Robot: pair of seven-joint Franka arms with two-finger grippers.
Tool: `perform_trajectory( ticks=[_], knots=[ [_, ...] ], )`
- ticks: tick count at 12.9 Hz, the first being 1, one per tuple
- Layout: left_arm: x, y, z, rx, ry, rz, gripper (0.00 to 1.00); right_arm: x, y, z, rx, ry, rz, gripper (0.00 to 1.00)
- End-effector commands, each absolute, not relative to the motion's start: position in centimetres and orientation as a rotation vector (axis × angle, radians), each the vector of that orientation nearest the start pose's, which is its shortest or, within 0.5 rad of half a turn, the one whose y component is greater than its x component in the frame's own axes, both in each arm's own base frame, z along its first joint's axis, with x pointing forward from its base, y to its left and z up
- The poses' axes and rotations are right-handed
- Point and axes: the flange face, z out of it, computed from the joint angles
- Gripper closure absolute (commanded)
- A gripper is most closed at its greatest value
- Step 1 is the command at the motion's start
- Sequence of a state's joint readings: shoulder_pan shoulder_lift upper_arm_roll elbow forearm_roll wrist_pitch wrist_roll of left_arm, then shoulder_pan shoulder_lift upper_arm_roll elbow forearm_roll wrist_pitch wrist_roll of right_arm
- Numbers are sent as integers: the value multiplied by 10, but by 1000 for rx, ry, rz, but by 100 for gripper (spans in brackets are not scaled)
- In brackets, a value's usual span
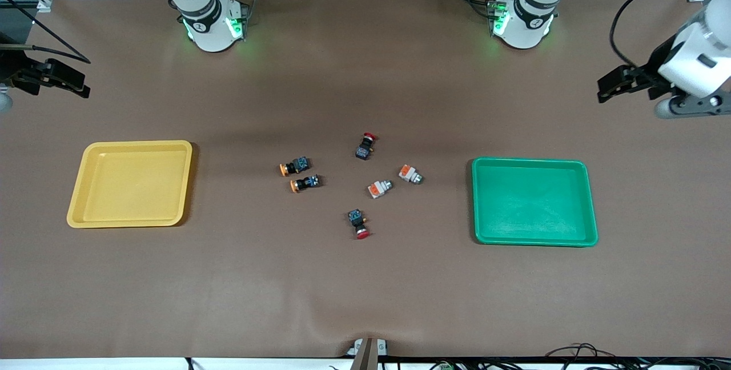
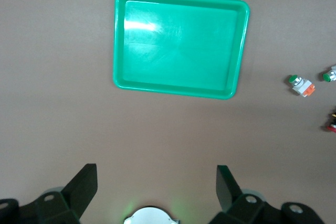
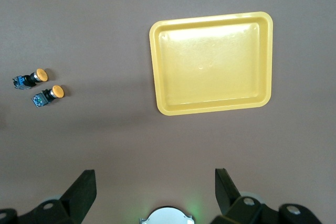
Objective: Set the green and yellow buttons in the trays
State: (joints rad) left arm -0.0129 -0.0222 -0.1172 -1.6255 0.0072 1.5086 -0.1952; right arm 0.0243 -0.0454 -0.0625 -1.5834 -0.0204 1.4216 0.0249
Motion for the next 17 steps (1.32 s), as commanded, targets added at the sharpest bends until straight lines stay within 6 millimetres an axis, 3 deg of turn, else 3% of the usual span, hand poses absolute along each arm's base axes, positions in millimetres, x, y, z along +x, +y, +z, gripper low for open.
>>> perform_trajectory(
  ticks=[1,3,4,6,7,11,17],
  knots=[
    [539,-105,578,-3116,-187,159,0,526,-29,624,-3148,114,223,0],
    [536,-133,544,-3098,-306,156,0,528,-28,622,-3148,109,233,0],
    [532,-158,525,-3092,-355,138,0,530,-30,618,-3148,116,245,0],
    [530,-193,477,-3090,-500,84,0,551,-29,569,-3152,103,418,0],
    [533,-209,454,-3095,-563,77,0,556,-31,560,-3159,106,482,0],
    [528,-288,382,-3048,-762,62,0,558,-33,557,-3159,111,497,0],
    [524,-367,286,-2995,-1054,-23,0,582,-25,503,-3112,108,570,0]
  ],
)
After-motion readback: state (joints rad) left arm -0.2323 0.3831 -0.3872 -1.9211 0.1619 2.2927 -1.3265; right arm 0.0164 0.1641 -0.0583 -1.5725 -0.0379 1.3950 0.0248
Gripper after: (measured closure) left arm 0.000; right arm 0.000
